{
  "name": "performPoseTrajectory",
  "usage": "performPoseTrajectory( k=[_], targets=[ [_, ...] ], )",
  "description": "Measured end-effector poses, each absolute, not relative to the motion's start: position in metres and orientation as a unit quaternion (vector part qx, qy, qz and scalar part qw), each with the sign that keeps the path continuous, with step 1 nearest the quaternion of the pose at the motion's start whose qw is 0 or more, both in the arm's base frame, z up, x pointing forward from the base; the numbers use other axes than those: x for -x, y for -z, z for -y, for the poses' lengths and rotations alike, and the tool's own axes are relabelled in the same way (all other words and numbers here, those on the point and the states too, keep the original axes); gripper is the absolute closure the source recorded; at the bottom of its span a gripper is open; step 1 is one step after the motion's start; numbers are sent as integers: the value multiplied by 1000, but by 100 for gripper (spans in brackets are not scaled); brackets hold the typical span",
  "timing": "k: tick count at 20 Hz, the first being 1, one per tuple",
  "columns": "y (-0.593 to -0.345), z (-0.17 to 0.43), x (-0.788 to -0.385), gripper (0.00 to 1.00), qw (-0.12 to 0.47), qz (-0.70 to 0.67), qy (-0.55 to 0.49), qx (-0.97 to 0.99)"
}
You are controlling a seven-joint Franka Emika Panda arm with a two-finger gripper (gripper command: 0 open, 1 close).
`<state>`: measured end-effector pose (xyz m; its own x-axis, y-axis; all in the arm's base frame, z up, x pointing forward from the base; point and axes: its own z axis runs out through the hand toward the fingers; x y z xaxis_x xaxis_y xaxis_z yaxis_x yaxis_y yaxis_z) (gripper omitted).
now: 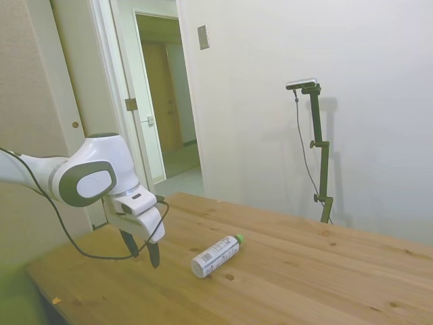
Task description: Stand the water bottle
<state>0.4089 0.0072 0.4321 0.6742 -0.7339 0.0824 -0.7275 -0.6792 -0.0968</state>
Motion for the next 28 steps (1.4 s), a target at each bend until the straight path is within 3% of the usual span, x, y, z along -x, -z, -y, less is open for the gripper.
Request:
performPoseTrajectory(
  k=[3, 6, 10, 13, 20, 28],
  targets=[
    [-434, -6, -411, 0, 29, -399, 63, 914],
    [-457, 0, -428, 0, 34, -401, 87, 912],
    [-494, 10, -479, 0, 27, -399, 115, 910],
    [-500, 22, -529, 0, 15, -400, 125, 908],
    [-470, 57, -625, 0, -12, -435, 129, 891],
    [-416, 72, -667, 0, -28, -455, 122, 882]
  ],
)
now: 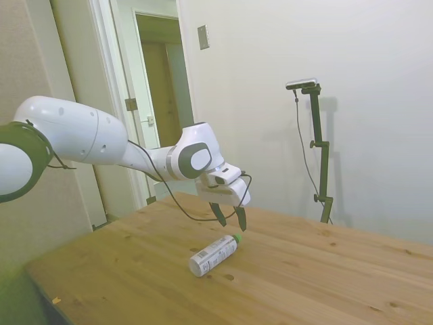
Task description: Stand the water bottle
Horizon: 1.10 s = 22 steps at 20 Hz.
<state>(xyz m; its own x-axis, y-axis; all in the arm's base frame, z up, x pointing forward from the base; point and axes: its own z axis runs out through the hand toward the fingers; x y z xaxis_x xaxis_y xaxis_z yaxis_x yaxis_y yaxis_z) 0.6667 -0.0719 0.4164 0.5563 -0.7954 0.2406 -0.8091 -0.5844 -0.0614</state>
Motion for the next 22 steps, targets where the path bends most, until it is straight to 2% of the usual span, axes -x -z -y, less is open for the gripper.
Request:
performPoseTrajectory(
  k=[8, 9, 22],
  targets=[
    [-370, 78, -676, 0, 43, 459, -107, -881],
    [-366, 77, -677, 100, 44, 459, -107, -881],
    [-355, 81, -676, 100, 51, 469, -102, -876]
  ],
)
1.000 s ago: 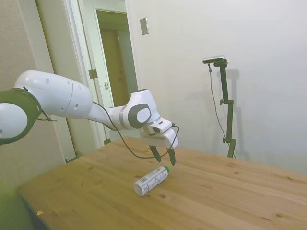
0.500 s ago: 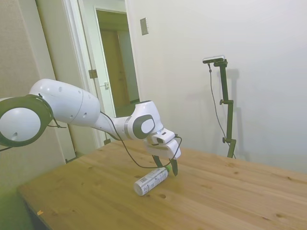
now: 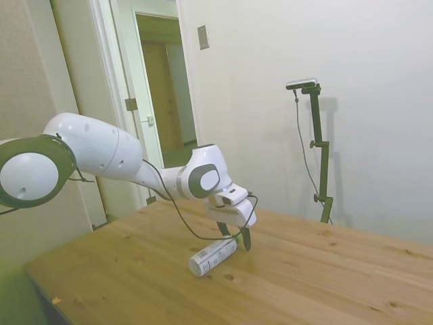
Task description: Stand the water bottle
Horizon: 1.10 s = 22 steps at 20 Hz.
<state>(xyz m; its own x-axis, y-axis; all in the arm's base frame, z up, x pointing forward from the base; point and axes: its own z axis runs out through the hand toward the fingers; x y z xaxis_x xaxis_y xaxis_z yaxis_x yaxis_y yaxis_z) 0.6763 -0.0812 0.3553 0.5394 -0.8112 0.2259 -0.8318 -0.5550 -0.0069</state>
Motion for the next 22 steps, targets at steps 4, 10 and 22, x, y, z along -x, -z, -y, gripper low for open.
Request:
performPoseTrajectory(
  k=[4, 10, 22],
  targets=[
    [-354, 81, -676, 100, 52, 478, -98, -871],
    [-353, 80, -676, 100, 54, 483, -94, -869],
    [-381, 74, -678, 100, 37, 517, -105, -849]
  ],
)
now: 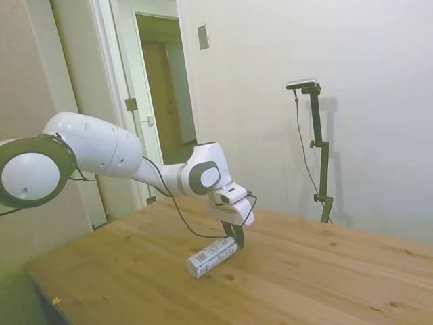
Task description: Stand the water bottle
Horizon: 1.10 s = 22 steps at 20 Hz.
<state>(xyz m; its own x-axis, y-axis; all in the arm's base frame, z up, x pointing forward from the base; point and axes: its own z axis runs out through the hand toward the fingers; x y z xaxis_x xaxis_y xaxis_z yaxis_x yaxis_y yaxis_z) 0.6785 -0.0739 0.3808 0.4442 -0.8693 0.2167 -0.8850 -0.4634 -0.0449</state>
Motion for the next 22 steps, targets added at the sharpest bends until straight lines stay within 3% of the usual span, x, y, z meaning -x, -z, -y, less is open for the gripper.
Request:
performPoseTrajectory(
  k=[5, 10, 14, 22],
  targets=[
    [-452, 52, -673, 100, -1, 546, -201, -813],
    [-484, 49, -662, 100, -5, 568, -315, -760],
    [-490, 54, -652, 100, 1, 570, -393, -722],
    [-471, 54, -645, 100, -9, 549, -428, -718]
  ],
)
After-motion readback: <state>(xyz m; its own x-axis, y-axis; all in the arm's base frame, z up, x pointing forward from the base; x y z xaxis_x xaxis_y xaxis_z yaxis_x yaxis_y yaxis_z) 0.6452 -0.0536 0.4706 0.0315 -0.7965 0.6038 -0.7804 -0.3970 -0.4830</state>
